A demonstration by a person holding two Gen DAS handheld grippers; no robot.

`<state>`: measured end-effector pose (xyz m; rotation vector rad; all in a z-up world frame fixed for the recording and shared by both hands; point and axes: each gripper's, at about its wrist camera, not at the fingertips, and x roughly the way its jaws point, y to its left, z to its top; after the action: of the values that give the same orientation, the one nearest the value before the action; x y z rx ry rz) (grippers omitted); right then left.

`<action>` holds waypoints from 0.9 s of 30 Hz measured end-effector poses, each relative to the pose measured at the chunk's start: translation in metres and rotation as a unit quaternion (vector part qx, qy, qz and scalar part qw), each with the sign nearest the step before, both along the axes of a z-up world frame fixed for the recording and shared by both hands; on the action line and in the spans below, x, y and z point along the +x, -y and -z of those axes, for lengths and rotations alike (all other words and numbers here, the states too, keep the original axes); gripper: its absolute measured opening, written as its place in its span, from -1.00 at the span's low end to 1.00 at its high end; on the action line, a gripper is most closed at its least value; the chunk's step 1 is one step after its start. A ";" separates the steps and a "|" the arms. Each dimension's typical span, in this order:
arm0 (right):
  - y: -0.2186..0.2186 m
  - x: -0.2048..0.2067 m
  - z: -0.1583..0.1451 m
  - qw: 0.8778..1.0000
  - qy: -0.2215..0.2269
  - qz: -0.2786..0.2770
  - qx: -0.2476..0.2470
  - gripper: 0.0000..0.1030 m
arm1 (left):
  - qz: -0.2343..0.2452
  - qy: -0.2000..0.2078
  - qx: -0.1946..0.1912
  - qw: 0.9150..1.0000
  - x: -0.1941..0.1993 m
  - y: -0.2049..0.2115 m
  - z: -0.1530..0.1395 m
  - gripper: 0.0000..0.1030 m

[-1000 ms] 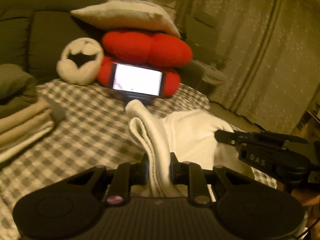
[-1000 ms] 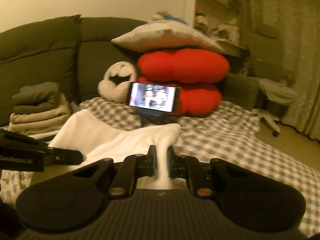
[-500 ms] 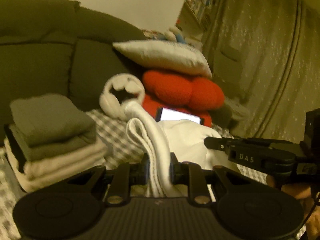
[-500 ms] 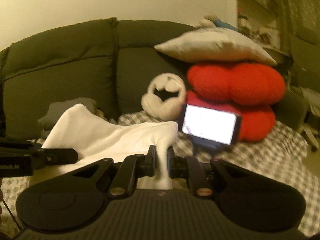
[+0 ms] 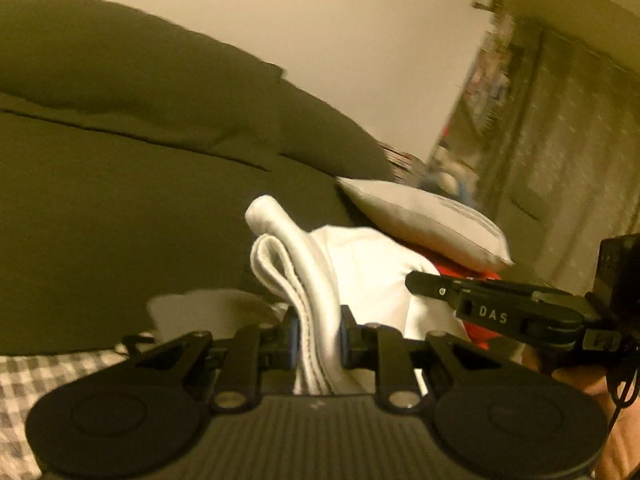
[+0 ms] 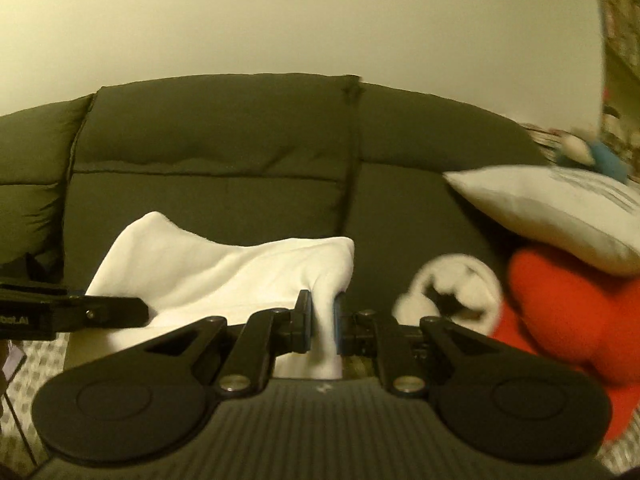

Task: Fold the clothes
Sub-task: 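Carry the held white cloth with the left gripper toward the green sofa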

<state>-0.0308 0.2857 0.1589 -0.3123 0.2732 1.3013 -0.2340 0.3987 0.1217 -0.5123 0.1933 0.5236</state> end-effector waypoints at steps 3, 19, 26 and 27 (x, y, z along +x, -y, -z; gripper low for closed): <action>-0.028 0.005 0.003 1.000 -0.016 -0.016 0.000 -0.76 | -0.020 -0.014 -0.018 1.000 0.000 -0.017 0.013 -0.62; -0.079 0.031 0.053 0.988 -0.150 -0.035 -0.029 -0.76 | -0.053 -0.019 -0.065 0.996 -0.007 -0.051 0.047 -0.63; -0.086 0.026 0.068 0.991 -0.118 -0.016 -0.056 -0.51 | -0.055 -0.031 -0.051 0.997 -0.011 -0.052 0.056 -0.38; -0.083 0.022 0.067 0.993 -0.102 -0.015 -0.052 -0.46 | -0.061 -0.030 -0.041 0.997 -0.014 -0.050 0.053 -0.28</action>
<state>-0.0088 0.3684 0.0914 -0.2727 0.5136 1.3535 -0.2478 0.4487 0.0684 -0.5903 0.2426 0.6519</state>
